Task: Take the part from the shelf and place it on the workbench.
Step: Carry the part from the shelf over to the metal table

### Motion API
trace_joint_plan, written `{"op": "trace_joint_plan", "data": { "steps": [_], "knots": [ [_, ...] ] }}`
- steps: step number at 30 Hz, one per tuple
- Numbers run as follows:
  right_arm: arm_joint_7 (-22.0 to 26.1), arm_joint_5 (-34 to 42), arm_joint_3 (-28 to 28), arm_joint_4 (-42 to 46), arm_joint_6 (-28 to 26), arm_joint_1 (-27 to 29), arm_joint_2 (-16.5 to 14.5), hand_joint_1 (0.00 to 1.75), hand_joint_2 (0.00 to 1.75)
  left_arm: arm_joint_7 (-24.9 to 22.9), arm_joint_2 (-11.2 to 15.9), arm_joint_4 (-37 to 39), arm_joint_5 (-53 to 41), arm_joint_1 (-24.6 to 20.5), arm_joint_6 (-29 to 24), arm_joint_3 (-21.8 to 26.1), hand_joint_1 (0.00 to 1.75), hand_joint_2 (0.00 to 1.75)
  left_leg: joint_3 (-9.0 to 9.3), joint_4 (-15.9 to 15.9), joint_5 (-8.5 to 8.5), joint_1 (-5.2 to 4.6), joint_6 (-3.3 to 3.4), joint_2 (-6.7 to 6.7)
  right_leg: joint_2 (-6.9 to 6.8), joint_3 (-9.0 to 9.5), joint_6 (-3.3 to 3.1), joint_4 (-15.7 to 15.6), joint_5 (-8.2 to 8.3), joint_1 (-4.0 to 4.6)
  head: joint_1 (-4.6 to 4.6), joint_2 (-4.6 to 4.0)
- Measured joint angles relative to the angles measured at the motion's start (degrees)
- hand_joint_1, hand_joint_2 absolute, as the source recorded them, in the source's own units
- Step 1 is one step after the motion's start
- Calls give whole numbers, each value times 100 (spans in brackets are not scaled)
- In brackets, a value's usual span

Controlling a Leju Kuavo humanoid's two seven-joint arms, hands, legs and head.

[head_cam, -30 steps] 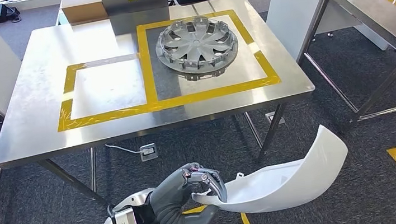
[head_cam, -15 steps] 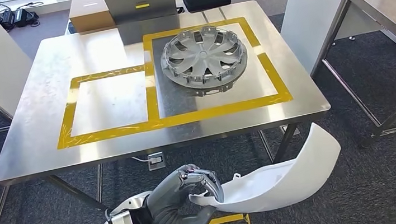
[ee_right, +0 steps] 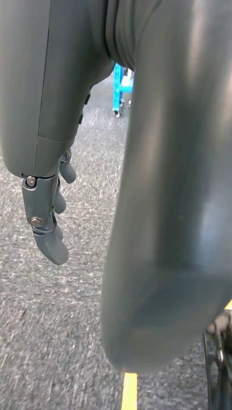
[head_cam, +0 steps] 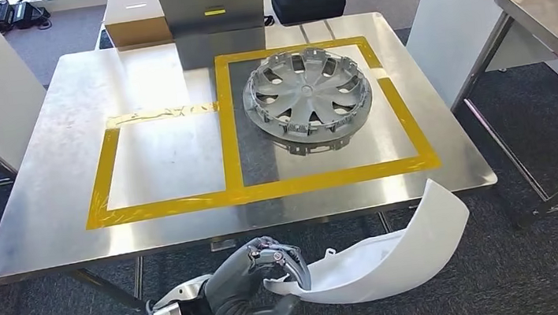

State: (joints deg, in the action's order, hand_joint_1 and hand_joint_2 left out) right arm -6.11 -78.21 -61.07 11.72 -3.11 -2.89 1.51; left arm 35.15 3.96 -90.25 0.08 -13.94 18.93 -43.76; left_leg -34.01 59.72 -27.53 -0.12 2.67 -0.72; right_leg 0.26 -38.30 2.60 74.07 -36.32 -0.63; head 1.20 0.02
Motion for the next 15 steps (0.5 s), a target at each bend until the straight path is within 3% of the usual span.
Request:
{"op": "trace_joint_plan", "data": {
  "steps": [1,2,4,6,9,11,13,15],
  "knots": [
    [3,-2,0,0,3,7,-2,0,0,-1,1,1,-1,2,0,0,175,175,61,0,-54,-3,-3,-9,0,-124,1,29,-25,0,-2,0],
    [7,-8,0,0,5,10,-4,0,0,-1,0,1,-4,3,0,0,175,175,136,0,-111,-6,-11,-16,0,-153,-9,-127,91,1,-3,0],
    [18,-20,0,0,7,13,-5,0,0,-2,1,2,-16,0,0,1,175,175,293,-1,-234,-11,-35,-20,-2,-14,-67,-825,655,18,-4,0],
    [35,-28,0,0,8,14,-4,0,0,-7,3,5,-45,3,0,5,175,175,390,-16,-339,-20,-83,-24,-11,121,-139,-1356,992,59,-8,0],
    [60,-32,0,0,9,21,-7,0,0,-13,8,-3,-70,12,2,28,175,175,494,-11,-384,-36,-192,-28,-13,243,-245,-1506,983,67,-14,0],
    [76,-32,0,0,9,21,-11,0,0,-8,11,-12,-72,5,2,54,175,175,462,223,-402,-40,-249,-16,-12,411,-317,-1553,950,28,11,0],
    [81,-32,0,0,8,14,-13,0,0,-5,16,-15,-74,1,2,69,175,175,118,843,-541,-23,-296,-3,-12,546,-358,-1571,876,12,44,0],
    [75,-32,0,0,8,17,-14,0,0,-6,26,-10,-75,17,3,73,175,175,-366,1445,-835,0,-335,2,-11,646,-367,-1572,774,10,54,0]
  ]
}}
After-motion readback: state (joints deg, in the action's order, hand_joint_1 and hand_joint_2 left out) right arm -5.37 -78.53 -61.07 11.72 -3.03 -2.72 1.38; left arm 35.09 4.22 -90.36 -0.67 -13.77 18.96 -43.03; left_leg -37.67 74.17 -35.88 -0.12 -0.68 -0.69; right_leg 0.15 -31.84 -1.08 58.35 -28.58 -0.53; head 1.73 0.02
